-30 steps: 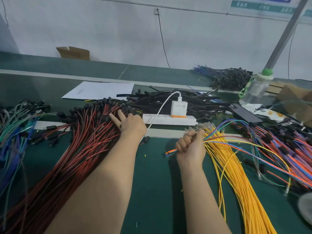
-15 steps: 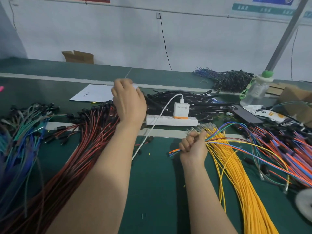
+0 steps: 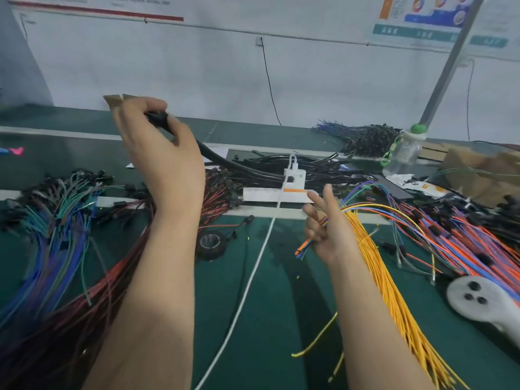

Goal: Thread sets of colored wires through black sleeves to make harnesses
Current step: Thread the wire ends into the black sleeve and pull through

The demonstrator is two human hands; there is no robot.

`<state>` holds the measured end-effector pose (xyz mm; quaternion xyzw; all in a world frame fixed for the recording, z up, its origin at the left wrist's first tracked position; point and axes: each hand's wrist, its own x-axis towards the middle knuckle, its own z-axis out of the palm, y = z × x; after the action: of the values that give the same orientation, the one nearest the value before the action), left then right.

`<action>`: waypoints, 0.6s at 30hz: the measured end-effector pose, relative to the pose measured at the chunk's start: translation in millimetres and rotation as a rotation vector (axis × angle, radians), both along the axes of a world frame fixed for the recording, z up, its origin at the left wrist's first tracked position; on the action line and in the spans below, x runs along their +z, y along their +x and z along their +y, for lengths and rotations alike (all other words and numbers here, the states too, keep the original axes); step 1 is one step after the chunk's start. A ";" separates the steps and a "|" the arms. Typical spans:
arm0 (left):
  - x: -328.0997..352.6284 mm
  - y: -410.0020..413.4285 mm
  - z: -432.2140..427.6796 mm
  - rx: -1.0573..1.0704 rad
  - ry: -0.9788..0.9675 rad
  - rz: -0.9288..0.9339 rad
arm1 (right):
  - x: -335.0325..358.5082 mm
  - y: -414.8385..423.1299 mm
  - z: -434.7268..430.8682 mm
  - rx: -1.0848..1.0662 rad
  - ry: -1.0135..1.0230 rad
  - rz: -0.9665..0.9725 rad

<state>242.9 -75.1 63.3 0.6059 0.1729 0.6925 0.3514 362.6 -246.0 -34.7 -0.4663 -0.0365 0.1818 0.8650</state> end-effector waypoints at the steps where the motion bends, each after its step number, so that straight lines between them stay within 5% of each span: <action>1: 2.0 -6.9 -3.1 0.032 0.059 -0.027 | 0.0 -4.0 -2.3 -0.003 -0.027 -0.009; 7: 20.7 -35.2 -29.5 0.061 0.283 -0.237 | -1.4 -29.9 -5.2 0.024 -0.043 -0.019; 18: -29.5 -18.0 -46.9 -0.081 -0.027 0.023 | -0.3 -38.7 -51.7 0.000 0.211 -0.012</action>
<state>224.9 -122.0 33.8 0.6157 0.1613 0.6682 0.3853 323.9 -297.6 -34.9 -0.3736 -0.0605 0.1740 0.9091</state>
